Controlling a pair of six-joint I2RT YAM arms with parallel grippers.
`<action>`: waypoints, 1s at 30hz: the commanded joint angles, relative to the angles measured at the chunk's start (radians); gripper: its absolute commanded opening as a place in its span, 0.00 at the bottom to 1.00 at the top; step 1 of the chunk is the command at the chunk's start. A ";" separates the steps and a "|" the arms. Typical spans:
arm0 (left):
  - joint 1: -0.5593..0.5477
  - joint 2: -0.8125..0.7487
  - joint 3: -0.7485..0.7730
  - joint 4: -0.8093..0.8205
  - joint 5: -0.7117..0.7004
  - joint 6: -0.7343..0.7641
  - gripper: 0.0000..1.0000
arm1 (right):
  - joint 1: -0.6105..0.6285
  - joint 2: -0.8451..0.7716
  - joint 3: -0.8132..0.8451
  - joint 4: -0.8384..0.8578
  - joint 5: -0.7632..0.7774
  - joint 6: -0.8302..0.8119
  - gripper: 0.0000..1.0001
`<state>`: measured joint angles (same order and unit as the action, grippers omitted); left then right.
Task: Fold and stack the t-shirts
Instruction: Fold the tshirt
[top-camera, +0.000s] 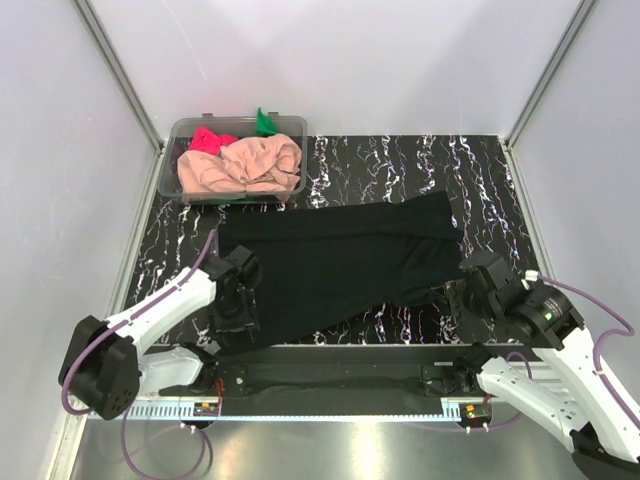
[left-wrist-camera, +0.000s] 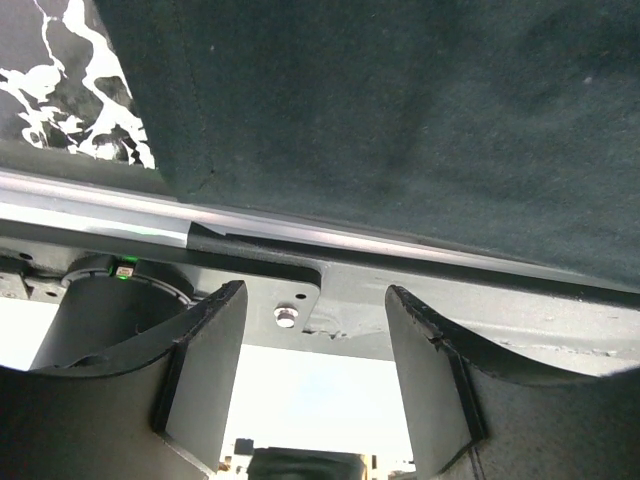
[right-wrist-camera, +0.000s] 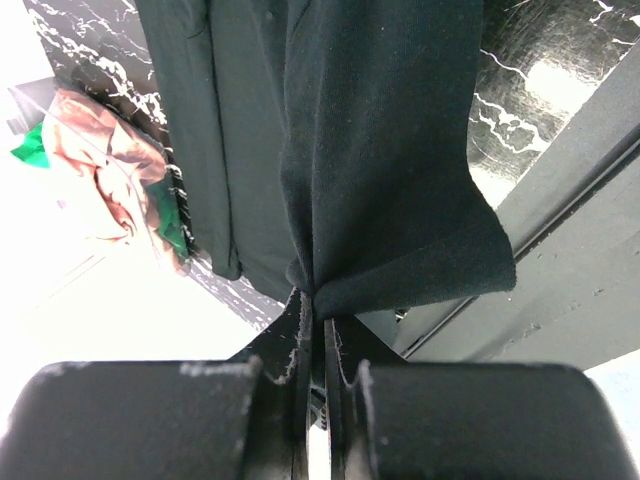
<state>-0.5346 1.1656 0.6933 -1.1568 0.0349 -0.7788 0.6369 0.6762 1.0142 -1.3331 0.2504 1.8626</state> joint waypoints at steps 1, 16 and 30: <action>0.018 -0.037 0.009 -0.032 0.017 -0.004 0.63 | 0.006 -0.020 0.003 -0.301 0.035 0.012 0.00; 0.096 0.072 -0.021 0.040 0.154 0.027 0.61 | 0.006 -0.056 -0.031 -0.299 -0.007 0.032 0.00; 0.096 0.095 -0.066 0.092 0.151 0.007 0.60 | 0.006 -0.058 -0.017 -0.299 0.000 0.043 0.00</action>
<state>-0.4427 1.2488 0.6315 -1.0927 0.1616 -0.7612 0.6369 0.6216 0.9802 -1.3334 0.2333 1.8763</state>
